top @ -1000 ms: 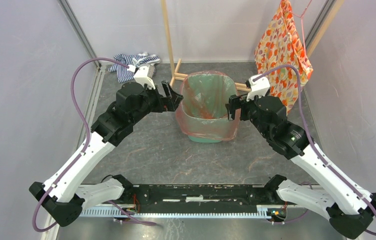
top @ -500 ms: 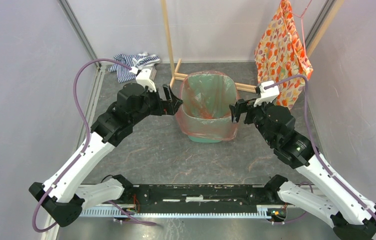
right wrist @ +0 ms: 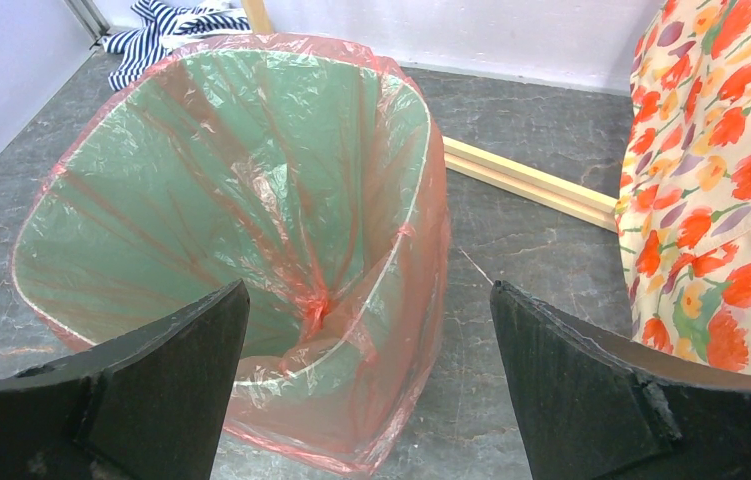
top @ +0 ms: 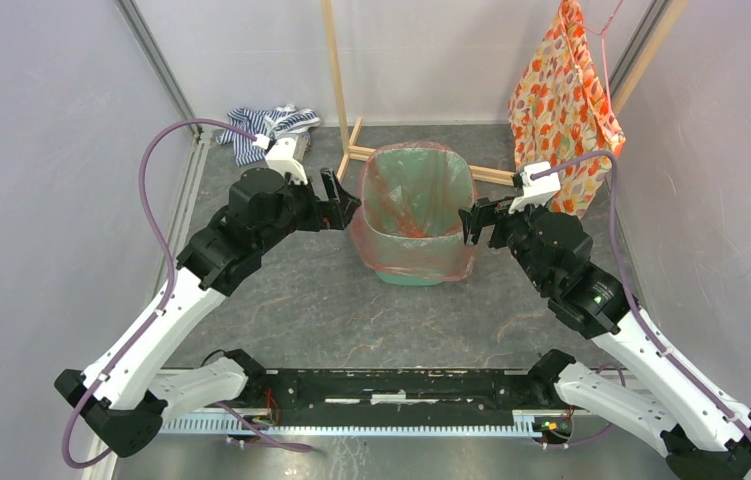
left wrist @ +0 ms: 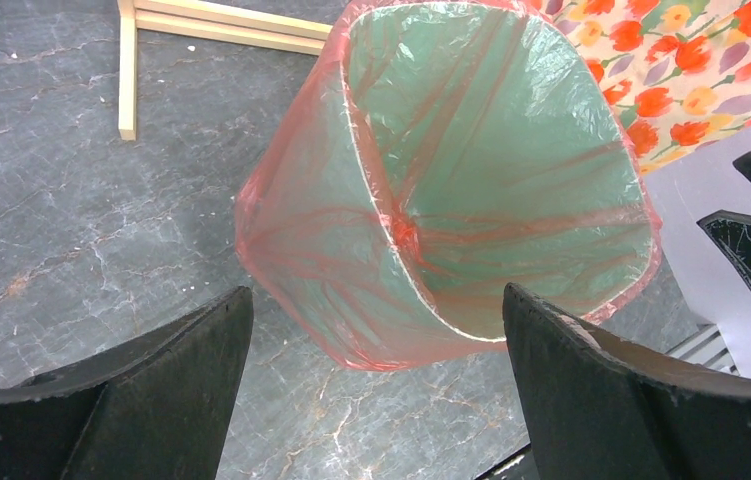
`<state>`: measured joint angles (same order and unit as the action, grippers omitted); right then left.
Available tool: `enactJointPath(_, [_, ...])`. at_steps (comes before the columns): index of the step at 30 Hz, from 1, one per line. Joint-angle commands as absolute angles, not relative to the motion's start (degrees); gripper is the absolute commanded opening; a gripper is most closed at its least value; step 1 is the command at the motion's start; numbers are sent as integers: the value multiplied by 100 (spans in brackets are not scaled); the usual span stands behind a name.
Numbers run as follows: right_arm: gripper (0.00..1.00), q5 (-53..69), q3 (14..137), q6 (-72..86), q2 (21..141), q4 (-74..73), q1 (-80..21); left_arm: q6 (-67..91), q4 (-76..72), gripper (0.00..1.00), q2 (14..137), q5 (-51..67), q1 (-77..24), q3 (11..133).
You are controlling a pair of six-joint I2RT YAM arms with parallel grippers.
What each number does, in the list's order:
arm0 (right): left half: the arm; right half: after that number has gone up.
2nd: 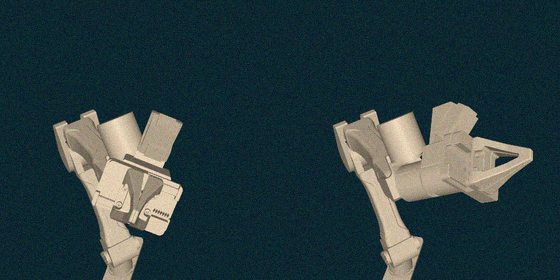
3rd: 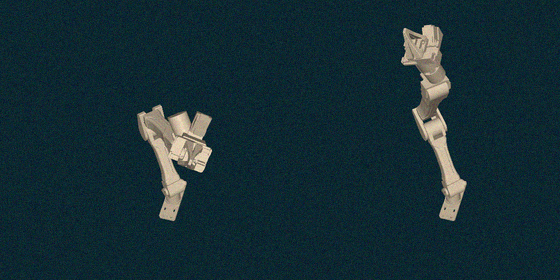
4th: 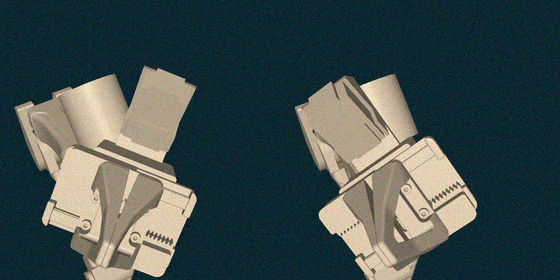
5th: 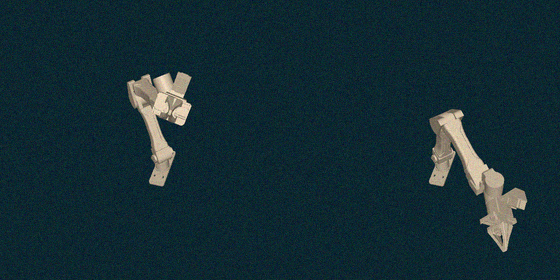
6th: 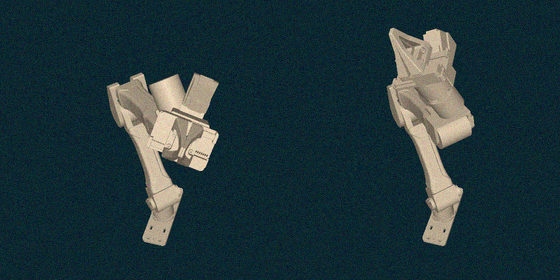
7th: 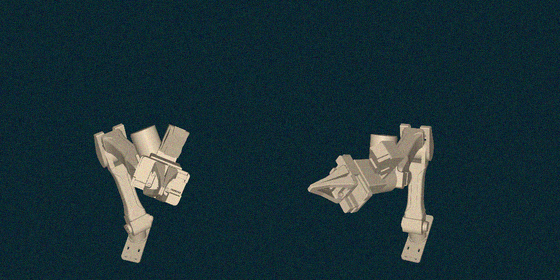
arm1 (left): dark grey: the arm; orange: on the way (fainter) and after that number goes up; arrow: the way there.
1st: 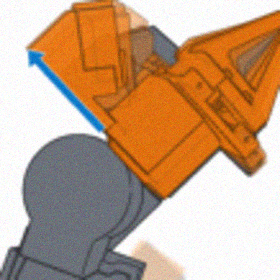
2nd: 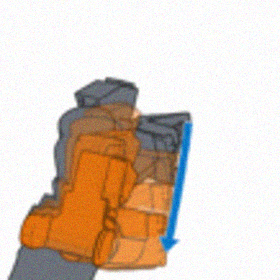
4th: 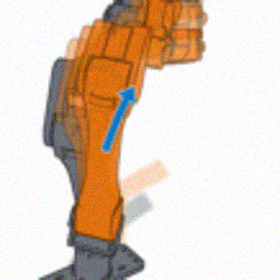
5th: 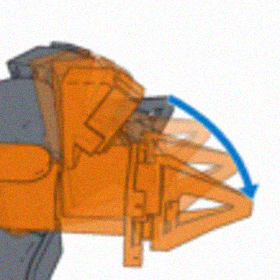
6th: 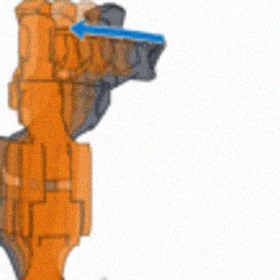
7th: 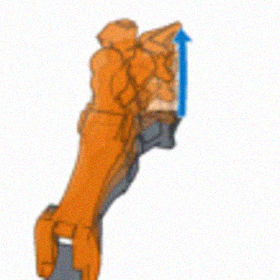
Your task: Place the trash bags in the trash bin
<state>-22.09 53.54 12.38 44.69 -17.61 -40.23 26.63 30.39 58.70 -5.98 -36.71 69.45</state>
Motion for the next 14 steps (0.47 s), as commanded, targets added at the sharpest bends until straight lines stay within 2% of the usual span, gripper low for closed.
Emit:
enactJointPath(1, [98,-2231,5440,1268,4407,-1534,-4012,2418,3006,100,5767,-729,-3647,7058])
enactJointPath(14, [98,-2351,5457,1255,4366,-1596,-4015,2338,2976,100,5696,-971,-3647,6994])
